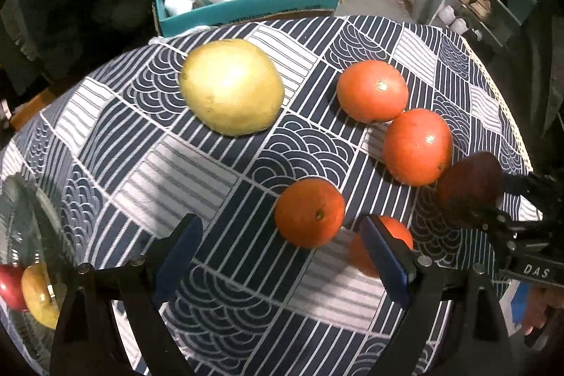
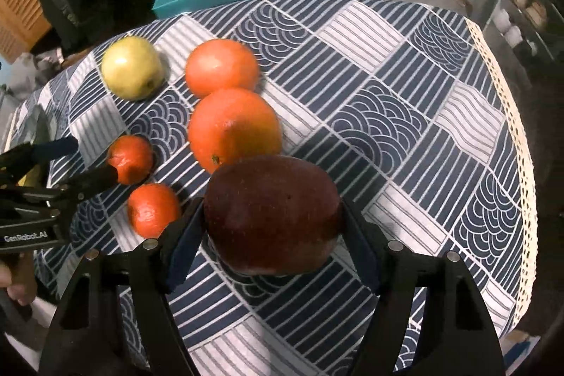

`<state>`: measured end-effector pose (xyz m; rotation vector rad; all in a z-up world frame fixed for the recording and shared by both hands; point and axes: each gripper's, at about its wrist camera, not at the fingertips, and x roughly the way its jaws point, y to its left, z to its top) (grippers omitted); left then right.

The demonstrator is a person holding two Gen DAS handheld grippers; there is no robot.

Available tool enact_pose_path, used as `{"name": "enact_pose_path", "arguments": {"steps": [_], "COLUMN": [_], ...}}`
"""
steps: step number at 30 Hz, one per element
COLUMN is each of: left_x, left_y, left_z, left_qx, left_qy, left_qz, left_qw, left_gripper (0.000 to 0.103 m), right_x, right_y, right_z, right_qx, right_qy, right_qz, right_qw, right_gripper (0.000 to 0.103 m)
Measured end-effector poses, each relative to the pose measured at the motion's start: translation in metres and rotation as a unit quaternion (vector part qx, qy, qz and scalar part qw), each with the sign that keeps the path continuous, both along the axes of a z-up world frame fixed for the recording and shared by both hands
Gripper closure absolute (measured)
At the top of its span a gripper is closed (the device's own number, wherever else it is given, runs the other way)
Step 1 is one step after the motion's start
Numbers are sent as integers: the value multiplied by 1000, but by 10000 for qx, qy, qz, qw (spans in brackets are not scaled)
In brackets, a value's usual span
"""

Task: Organize fruits

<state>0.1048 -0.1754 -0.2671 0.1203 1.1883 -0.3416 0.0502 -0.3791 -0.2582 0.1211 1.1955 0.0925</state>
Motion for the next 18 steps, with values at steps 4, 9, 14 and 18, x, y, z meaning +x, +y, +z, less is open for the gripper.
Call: {"name": "enact_pose_path", "arguments": {"steps": [4, 9, 14, 18], "left_x": [5, 9, 10, 7], "left_y": [-6, -8, -9, -13], "left_z": [-12, -22, -23, -21], "left_qx": [-79, -252, -344, -281], "left_qy": [202, 412, 395, 321], "left_qz": [7, 30, -21, -90], "left_qw": [9998, 9988, 9986, 9990], "left_gripper": [18, 28, 50, 56], "right_x": [0, 1, 1, -1], "right_y": [-2, -1, -2, -3], "right_z": [-6, -10, -12, -11], "right_qx": [0, -2, 42, 3], "right_qy": [54, 67, 79, 28], "right_qz": [-29, -29, -60, -47], "right_qw": [10000, 10000, 9999, 10000], "right_gripper": [28, 27, 27, 28]}}
